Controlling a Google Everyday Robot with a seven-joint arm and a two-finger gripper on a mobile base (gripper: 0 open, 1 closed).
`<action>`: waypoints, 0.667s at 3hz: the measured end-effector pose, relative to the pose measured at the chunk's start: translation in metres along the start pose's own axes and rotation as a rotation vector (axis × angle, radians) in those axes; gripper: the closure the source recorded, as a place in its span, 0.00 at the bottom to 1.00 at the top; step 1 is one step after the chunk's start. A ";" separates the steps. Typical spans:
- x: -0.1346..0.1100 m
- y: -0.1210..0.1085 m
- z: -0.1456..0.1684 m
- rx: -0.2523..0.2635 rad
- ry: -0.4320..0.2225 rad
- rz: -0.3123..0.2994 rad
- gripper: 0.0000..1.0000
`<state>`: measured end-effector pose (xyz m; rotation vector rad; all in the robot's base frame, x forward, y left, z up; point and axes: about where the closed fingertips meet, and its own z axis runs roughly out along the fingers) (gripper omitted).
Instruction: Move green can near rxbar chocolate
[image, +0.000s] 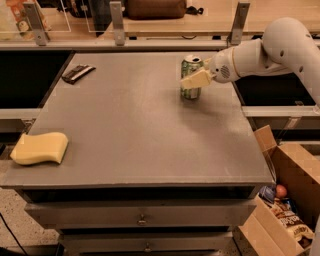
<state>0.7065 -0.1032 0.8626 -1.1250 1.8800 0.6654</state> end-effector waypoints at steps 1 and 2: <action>0.000 0.000 0.000 0.000 0.000 0.000 1.00; -0.022 0.006 0.034 -0.064 -0.037 -0.027 1.00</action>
Offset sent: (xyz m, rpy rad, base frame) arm 0.0362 0.0957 0.0090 0.1061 -0.0306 0.1732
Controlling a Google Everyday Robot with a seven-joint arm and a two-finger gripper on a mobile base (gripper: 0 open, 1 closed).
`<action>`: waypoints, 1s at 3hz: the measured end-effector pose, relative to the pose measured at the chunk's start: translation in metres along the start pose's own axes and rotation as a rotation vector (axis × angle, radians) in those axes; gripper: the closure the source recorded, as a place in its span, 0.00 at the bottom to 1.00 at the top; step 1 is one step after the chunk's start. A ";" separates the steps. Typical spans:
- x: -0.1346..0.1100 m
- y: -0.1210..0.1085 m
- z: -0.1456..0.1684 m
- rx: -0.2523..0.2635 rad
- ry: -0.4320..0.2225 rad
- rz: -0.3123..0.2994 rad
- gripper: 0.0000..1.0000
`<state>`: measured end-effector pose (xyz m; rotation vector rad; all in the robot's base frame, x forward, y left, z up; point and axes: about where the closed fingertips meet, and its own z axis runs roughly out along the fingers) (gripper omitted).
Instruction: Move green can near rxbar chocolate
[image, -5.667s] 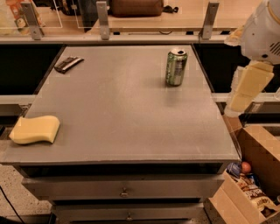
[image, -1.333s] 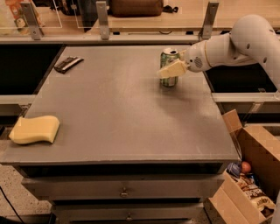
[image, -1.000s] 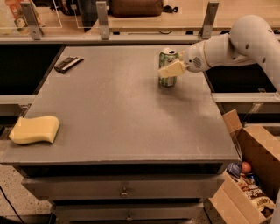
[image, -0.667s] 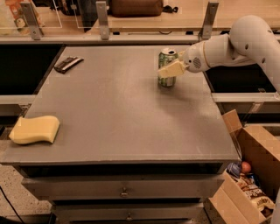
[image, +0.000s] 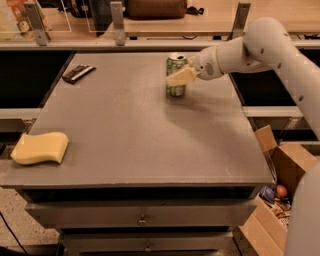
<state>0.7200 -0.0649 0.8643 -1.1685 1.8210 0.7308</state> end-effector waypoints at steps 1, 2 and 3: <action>-0.037 0.011 0.049 -0.092 -0.051 -0.061 1.00; -0.072 0.026 0.095 -0.173 -0.098 -0.121 1.00; -0.101 0.039 0.130 -0.209 -0.119 -0.187 1.00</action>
Offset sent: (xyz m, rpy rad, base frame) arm 0.0400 0.1854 0.0345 0.1390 -0.1118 0.3273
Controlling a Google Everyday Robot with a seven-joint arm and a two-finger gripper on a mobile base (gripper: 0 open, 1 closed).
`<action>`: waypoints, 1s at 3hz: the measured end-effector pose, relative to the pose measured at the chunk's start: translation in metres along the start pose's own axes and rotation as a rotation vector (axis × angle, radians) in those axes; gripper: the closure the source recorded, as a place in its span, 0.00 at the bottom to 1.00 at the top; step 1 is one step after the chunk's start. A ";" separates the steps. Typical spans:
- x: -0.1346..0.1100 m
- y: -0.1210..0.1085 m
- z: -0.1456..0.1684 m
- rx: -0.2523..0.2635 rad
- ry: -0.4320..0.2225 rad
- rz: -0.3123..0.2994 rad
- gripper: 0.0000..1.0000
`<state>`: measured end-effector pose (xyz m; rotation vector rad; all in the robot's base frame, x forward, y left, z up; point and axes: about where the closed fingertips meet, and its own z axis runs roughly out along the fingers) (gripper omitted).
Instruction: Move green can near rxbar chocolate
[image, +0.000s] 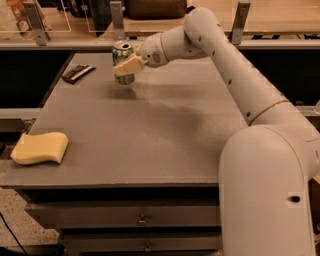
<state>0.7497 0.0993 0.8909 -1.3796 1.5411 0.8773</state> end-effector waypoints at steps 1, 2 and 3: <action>-0.014 -0.003 0.027 0.026 0.012 -0.020 1.00; -0.016 -0.006 0.044 0.112 0.025 0.033 1.00; -0.011 -0.015 0.057 0.165 0.008 0.063 1.00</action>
Offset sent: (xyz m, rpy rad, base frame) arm 0.0307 0.0650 -0.0162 0.0012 0.0228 -0.3507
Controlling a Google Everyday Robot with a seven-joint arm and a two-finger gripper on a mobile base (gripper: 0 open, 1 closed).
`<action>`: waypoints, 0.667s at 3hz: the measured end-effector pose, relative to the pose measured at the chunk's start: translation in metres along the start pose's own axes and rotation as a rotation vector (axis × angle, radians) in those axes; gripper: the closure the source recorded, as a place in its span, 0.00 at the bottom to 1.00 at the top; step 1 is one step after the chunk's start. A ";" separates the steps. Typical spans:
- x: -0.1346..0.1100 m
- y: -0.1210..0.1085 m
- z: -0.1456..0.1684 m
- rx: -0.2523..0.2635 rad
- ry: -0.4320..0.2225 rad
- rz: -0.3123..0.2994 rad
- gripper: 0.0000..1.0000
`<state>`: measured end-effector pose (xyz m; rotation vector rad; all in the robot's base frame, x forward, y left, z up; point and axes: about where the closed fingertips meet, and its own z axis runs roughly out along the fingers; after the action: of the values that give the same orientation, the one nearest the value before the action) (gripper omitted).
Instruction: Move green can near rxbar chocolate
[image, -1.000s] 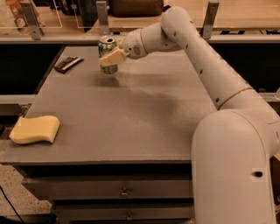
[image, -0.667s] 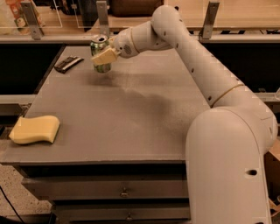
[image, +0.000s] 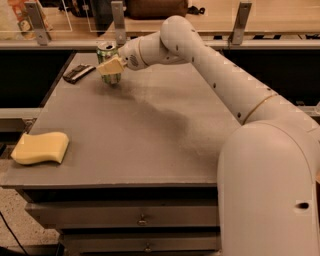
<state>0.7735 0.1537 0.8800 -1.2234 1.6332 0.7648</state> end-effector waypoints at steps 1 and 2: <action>-0.001 -0.001 0.000 0.002 -0.003 -0.002 1.00; -0.008 -0.002 0.012 -0.018 -0.004 -0.003 1.00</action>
Offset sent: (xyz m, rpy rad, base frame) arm 0.0202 0.0275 0.0105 0.0103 0.0086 0.0408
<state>0.7799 0.1662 0.8830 -1.2358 1.6239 0.7816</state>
